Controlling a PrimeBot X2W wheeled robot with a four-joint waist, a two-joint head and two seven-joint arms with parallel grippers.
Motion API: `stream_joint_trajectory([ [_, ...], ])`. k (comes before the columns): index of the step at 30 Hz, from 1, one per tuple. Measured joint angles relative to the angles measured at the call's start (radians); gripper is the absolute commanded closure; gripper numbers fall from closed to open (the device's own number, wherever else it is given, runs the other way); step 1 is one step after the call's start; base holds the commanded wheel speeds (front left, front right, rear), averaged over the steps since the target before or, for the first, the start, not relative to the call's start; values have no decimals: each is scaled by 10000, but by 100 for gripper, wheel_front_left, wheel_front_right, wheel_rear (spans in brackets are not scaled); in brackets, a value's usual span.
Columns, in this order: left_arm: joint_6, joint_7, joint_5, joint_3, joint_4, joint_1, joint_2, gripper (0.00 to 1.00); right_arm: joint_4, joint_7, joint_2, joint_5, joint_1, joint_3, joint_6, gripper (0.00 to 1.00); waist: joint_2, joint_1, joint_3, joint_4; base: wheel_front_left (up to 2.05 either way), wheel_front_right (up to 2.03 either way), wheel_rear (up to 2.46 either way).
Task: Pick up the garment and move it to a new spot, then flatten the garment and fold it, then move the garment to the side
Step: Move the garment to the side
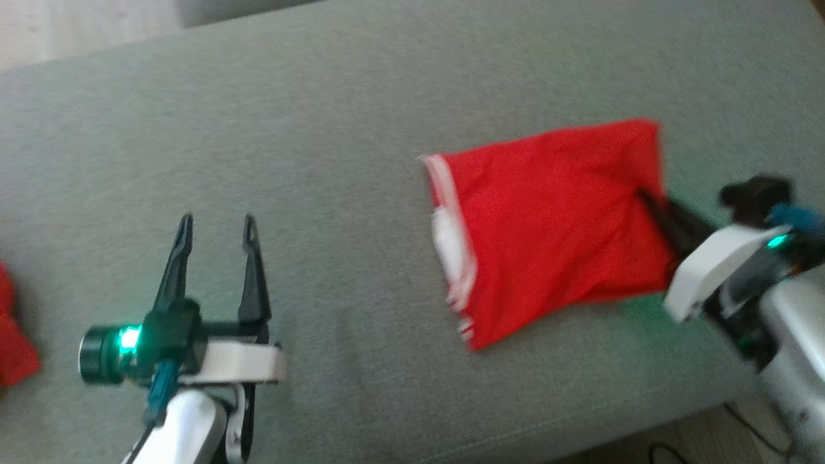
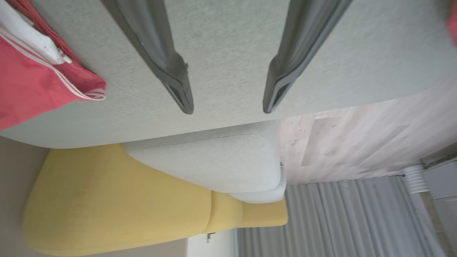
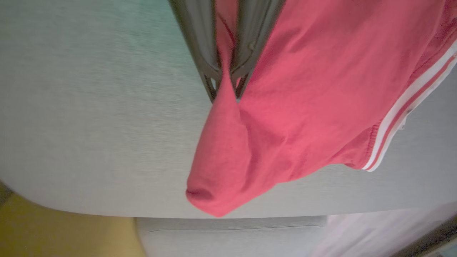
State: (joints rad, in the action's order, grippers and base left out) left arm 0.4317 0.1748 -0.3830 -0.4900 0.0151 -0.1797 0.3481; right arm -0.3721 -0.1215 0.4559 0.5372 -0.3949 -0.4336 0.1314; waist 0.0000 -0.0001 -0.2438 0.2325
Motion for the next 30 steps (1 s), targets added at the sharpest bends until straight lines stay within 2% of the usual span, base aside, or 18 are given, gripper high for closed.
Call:
stream_joint_trajectory([
  [3, -107, -142, 203, -215, -35, -550, -10, 0, -523, 157, 420, 134, -567, 295, 0, 100, 0, 1, -361, 266, 0, 0, 0],
  [7, -284, -249, 430, -424, -31, -1364, -73, 0, -1492, 426, 1220, 173, -1430, 915, 0, 100, 0, 2, -1007, 289, 0, 0, 0],
  [9, -376, -257, 539, -583, 2, -1701, -125, 0, -1962, 631, 1680, 173, -1801, 1360, 0, 100, 0, 3, -1329, 204, 0, 0, 0],
  [10, -376, -257, 539, -583, 2, -1701, -125, 0, -1962, 631, 1680, 173, -1801, 1360, 0, 100, 0, 3, -1329, 204, 0, 0, 0],
  [14, -556, -251, 600, -767, 134, -2206, -378, 0, -3191, 802, 2479, 117, -2349, 2343, 0, 100, 0, 3, -1857, -111, 0, 0, 0],
  [18, -637, -136, 602, -907, 295, -2510, -523, 0, -4468, 984, 2742, -36, -2723, 3024, 0, 100, 0, 3, -2211, -491, 0, 0, 0],
  [19, -639, -128, 602, -909, 355, -2539, -543, 0, -4803, 984, 2740, -65, -2829, 3177, 0, 78, 0, 3, -2273, -568, 0, 0, 0],
  [20, -640, -56, 602, -909, 410, -2543, -556, 0, -5168, 1035, 2740, -174, -2954, 3323, 0, 23, 0, 3, -2320, -631, 0, 0, 0],
  [21, -685, -48, 602, -913, 456, -2544, -571, 0, -5474, 1151, 2740, -343, -3059, 3444, 0, 0, -1, 3, -2356, -691, 0, 0, 0],
  [26, -719, 77, 598, -932, 648, -2568, -614, 0, -6372, 2023, 2575, -894, -3245, 3779, 0, 0, 0, 1, -2243, -822, 0, 0, 0],
  [30, -711, 196, 569, -913, 780, -2546, -616, 0, -6500, 2880, 2280, -1204, -3230, 3812, 0, 0, 0, 0, -1987, -824, 0, 0, 0],
])
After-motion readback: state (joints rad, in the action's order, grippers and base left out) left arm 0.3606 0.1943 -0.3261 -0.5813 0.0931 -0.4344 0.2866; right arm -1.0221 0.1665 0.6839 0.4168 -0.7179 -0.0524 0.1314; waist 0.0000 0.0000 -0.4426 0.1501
